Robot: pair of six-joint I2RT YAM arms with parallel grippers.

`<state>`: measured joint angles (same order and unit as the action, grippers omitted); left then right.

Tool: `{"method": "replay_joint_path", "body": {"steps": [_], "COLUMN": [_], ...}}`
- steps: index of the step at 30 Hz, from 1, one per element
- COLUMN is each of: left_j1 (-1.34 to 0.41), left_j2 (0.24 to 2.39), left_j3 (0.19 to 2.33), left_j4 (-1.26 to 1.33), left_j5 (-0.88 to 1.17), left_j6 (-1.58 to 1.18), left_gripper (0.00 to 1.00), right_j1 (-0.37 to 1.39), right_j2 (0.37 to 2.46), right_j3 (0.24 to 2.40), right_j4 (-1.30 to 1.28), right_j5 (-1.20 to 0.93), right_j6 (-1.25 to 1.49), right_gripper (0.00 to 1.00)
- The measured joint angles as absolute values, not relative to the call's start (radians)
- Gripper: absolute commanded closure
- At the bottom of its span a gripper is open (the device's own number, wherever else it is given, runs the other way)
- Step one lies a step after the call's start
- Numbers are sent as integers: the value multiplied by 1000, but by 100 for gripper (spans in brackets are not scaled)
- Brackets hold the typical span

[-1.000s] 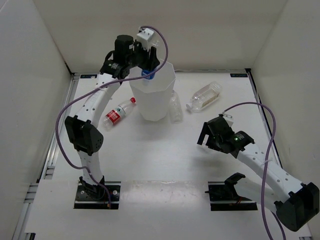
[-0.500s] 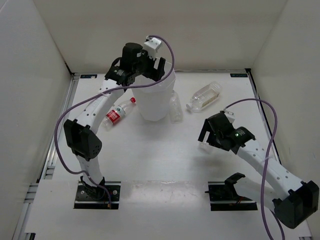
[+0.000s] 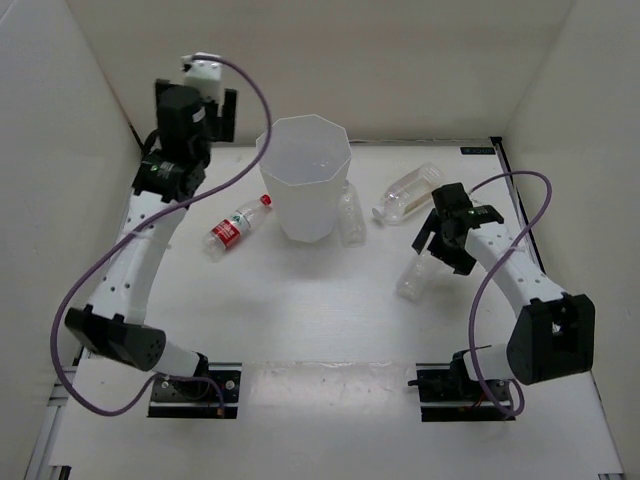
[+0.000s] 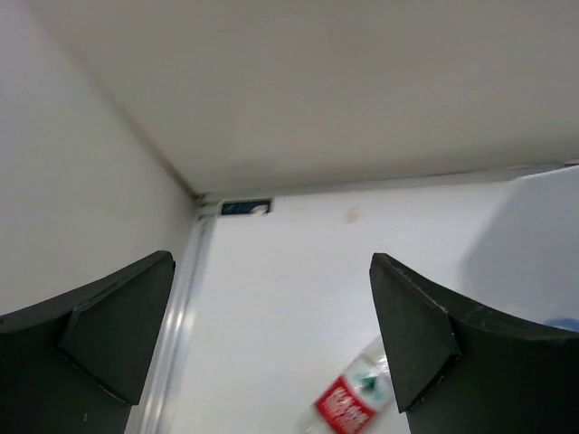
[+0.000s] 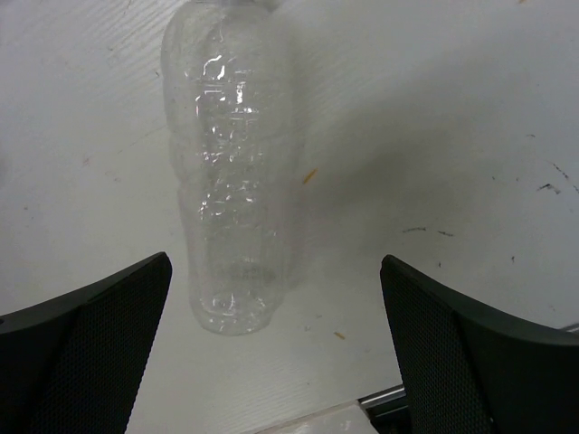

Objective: Put the plastic bottles in the bin

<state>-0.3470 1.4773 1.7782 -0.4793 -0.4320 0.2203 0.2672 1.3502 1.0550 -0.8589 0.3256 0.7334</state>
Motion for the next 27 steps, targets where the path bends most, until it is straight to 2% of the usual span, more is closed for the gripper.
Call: {"method": "replay_joint_path", "body": {"steps": [5,12,20,22,25,27], "left_j1": [-156,9,72,89,107,115], "left_j2": [1324,1222,1152,1140,1137,1137], "left_j3": [1529,1219,1134,1134,1134,1134], "left_j4": [-474,-508,-562,-565,-575,-583], "left_j5": [-456,-421,-325,-312,-301,-295], "left_j6": [218,173,108,101,94,91], "left_gripper": [0,0,0,0,0,0], "right_j1": [230,195,163,163,164,164], "right_j2": [1406,1536,1711,1724,1742,1748], "right_j3": [1048,1061,1124,1130,1130,1129], "right_j4": [-778,-682,-681,-674,-660,-651], "right_j5": [223,147,182,184,180,179], "right_j6": [668,629,617,616,613,607], "right_gripper": [0,0,0,3,13,31]}}
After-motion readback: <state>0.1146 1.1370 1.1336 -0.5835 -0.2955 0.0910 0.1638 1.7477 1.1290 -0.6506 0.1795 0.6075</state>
